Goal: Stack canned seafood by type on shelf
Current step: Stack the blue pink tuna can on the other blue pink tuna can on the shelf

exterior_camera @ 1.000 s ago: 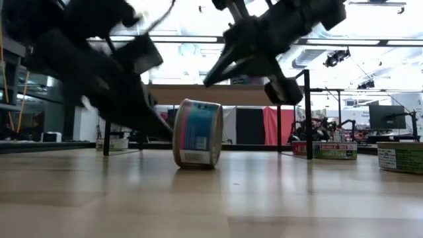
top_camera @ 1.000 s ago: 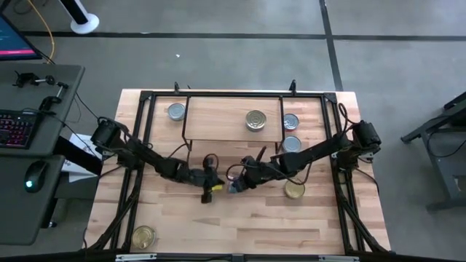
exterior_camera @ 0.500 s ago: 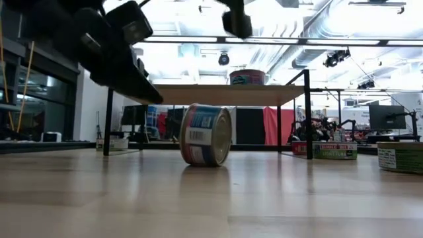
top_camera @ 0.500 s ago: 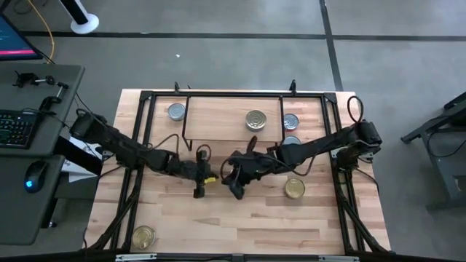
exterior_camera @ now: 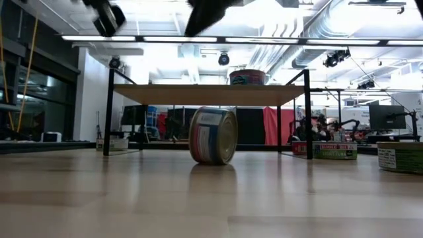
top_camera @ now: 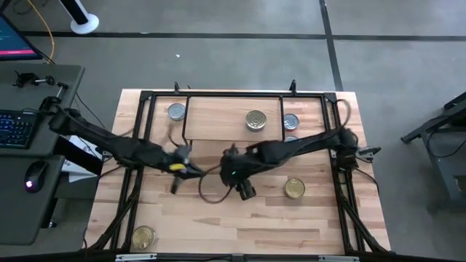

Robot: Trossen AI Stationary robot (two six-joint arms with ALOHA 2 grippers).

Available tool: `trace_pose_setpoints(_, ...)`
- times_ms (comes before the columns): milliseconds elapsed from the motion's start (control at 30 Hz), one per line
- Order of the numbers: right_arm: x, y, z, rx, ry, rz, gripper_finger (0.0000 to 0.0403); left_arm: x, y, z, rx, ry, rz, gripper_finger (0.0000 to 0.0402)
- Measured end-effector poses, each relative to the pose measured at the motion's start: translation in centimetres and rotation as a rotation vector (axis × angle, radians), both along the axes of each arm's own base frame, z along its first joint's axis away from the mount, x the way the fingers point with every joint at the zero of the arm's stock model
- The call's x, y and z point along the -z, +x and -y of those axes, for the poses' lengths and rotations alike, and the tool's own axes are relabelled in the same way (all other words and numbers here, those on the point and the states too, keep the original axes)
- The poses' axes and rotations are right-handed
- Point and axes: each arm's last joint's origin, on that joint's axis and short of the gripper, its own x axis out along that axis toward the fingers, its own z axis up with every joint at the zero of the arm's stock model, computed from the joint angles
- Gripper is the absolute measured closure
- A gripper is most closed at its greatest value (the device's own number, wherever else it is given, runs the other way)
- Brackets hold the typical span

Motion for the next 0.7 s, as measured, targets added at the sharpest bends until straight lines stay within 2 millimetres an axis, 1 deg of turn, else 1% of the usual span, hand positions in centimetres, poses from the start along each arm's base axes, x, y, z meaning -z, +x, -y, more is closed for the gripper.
trace_pose_setpoints(100, 2.1, 1.3, 0.0, -0.125, -0.207, -0.076, 0.0153, -2.0, -1.9, -0.3, -0.027, -0.071, 0.100, 0.0402)
trace_pose_setpoints(200, 3.8, 1.9, 0.4, -0.182, -0.313, -0.205, 0.0145, -3.1, -3.3, -0.5, -0.061, -0.109, 0.164, 0.0402)
trace_pose_setpoints(300, 5.4, 2.2, 1.1, -0.190, -0.323, -0.324, 0.0144, -3.6, -4.0, -0.5, -0.073, -0.097, 0.199, 0.0402)
trace_pose_setpoints(367, 5.9, 2.2, 1.7, -0.194, -0.328, -0.369, 0.0143, -3.7, -4.1, -0.4, -0.078, -0.067, 0.206, 0.0402)
trace_pose_setpoints(533, 6.3, 2.6, 3.0, -0.242, -0.356, -0.377, 0.0143, -3.4, -3.9, -0.3, -0.095, -0.015, 0.191, 0.0402)
trace_pose_setpoints(700, 7.3, 2.8, 4.0, -0.241, -0.322, -0.422, 0.0143, -3.1, -3.7, -0.2, -0.092, -0.003, 0.169, 0.0402)
